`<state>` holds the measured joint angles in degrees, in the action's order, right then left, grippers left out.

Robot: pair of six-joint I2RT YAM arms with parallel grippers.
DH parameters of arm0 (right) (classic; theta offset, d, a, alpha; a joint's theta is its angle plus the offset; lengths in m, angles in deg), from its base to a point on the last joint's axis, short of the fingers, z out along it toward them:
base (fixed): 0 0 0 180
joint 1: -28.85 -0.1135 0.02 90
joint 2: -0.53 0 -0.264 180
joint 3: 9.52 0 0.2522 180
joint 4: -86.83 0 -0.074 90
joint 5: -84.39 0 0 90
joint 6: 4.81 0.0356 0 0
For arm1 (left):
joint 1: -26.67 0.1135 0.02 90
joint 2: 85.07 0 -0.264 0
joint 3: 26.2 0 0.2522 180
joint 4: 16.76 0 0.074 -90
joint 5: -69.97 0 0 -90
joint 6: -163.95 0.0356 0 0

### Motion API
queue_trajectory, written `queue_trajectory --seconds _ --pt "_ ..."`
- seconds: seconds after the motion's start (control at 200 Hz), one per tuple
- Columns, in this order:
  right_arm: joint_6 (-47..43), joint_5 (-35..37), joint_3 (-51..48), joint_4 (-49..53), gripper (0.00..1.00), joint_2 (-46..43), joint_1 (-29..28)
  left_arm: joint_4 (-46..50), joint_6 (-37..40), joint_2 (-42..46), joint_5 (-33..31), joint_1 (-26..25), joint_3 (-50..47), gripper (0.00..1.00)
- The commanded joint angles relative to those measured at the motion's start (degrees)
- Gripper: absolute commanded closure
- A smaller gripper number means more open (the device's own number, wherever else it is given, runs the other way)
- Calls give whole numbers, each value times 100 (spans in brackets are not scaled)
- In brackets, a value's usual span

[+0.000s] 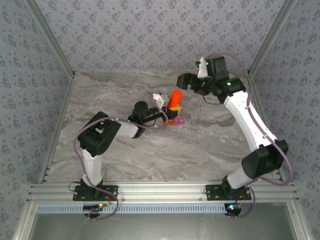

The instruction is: Sort the pills into containers

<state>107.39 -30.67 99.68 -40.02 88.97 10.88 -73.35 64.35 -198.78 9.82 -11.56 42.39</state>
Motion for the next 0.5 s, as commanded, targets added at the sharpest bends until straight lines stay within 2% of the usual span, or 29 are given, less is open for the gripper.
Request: queue_trajectory --seconds 0.0,0.08,0.185,0.495 --pt "-1825 -993 411 609 17 259 20 -401 -188 42 272 29 221 100" --pt "-2505 -917 669 1053 18 508 -20 -384 -205 27 285 27 243 100" --pt "-2877 -843 983 1503 20 841 -29 -383 -234 22 296 43 239 100" --pt "-2905 -727 1038 1580 26 1004 -94 -392 -252 14 303 53 259 100"
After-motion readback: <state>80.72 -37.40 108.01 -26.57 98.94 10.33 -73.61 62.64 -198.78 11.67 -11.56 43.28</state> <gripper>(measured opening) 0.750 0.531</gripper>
